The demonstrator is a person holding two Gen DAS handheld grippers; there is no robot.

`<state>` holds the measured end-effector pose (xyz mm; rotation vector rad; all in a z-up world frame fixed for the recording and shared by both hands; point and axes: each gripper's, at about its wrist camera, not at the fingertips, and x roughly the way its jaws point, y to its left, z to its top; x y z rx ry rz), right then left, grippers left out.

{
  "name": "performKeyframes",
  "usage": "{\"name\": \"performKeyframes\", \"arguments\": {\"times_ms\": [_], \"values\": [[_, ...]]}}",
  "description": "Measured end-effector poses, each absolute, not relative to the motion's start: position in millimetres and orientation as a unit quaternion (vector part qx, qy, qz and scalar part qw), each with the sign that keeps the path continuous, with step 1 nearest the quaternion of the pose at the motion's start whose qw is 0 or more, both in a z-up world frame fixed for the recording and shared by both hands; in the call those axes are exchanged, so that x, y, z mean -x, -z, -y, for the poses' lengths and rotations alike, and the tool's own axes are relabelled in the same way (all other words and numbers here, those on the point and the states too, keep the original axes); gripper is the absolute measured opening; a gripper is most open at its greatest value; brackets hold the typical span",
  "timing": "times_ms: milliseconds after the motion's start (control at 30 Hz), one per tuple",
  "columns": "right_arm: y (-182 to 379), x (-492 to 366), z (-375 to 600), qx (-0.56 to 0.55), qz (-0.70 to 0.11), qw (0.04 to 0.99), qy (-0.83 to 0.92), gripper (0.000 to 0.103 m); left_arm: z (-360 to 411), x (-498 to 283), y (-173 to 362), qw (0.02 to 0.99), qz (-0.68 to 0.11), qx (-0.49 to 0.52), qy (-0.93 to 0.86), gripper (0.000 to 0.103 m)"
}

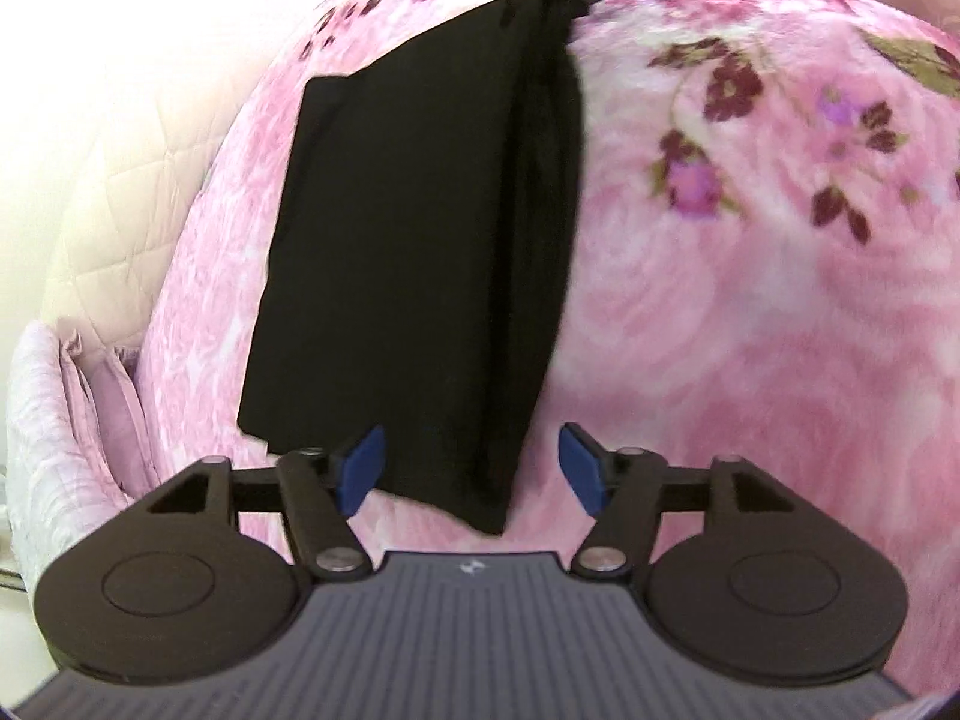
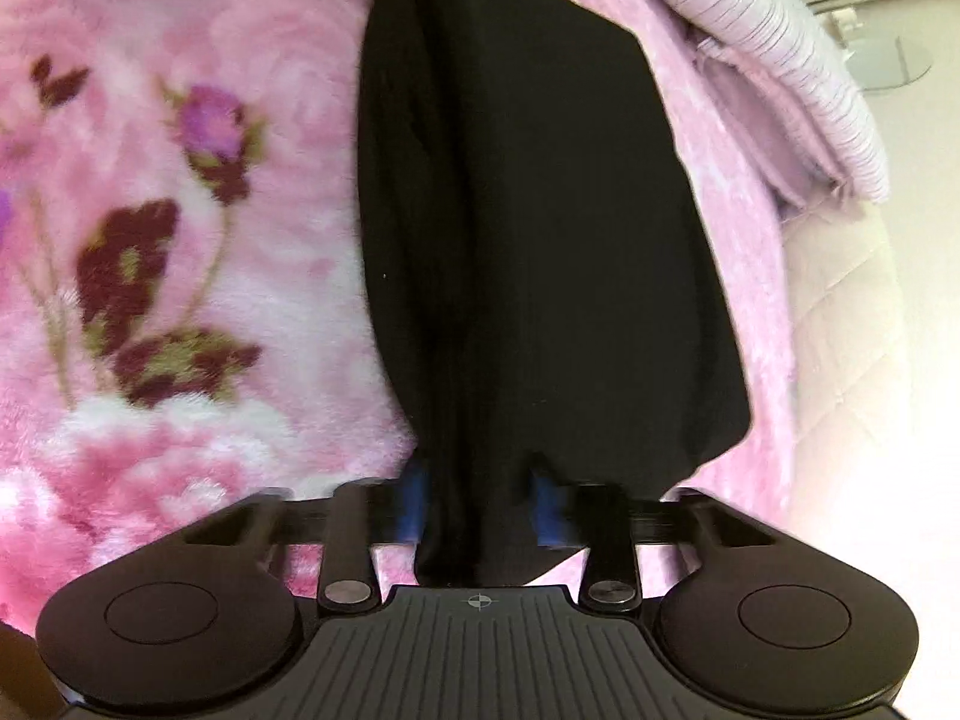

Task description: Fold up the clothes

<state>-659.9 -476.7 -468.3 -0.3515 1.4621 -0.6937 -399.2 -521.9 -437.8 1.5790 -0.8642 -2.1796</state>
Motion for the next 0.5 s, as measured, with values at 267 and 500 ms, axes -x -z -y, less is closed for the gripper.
{"name": "performKeyframes", "arguments": {"times_ms": [267, 500], "values": [[408.0, 665.5, 489.1, 0.118, -0.616, 0.712, 0.316, 0.021, 535.8, 424.5, 477.6, 0.169, 0.368, -0.582, 0.705, 0.059], [444.1, 655.2, 471.3, 0.177, -0.635, 0.692, 0.294, 0.028, 552.4, 418.2, 467.1, 0.158, 0.311, -0.582, 0.735, 0.028]]}}
